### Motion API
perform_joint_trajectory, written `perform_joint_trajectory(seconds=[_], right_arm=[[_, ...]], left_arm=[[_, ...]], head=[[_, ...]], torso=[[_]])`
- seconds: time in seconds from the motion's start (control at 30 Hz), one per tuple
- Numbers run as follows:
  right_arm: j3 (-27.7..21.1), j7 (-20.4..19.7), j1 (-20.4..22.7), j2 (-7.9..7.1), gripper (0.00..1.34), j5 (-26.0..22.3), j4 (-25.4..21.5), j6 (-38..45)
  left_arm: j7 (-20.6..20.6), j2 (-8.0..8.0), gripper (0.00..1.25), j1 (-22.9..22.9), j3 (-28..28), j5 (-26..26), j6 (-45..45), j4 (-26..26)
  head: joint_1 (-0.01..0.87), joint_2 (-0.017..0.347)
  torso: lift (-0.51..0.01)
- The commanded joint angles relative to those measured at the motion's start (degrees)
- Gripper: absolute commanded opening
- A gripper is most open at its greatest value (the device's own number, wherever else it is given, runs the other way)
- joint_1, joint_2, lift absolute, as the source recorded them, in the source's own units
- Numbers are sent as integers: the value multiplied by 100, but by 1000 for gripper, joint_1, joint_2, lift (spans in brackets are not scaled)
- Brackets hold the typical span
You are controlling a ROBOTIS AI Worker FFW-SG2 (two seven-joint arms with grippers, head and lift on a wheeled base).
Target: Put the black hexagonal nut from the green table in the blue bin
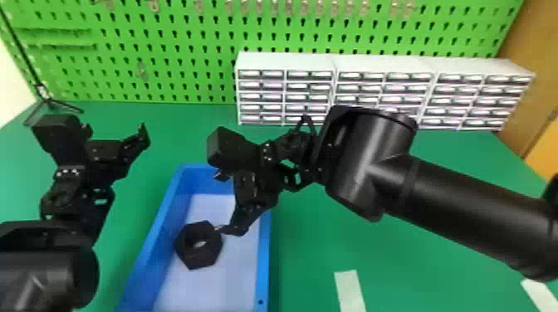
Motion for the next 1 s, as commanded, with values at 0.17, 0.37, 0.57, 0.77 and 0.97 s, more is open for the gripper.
perform_joint_trajectory(seconds=[0.17,0.37,0.57,0.77,0.97], right_arm=[[-62,0,44,9,1163,18,9,5],[-317,0,176,36,1163,62,9,5],[-774,36,387,53,1163,0,176,-4],[-1223,185,598,115,1163,27,395,-4],[-1723,282,826,185,1161,106,650,-4]], left_arm=[[1,0,1071,-2,0,0,-1,0],[1,0,1071,-2,9,0,-1,0],[1,0,1071,-2,0,0,8,0],[1,0,1071,-2,9,9,-1,-9],[1,0,1069,-2,9,9,-1,-26]], head=[[683,28],[683,28],[683,28],[683,28],[683,28]], torso=[[-96],[-96],[-96],[-96],[-96]])
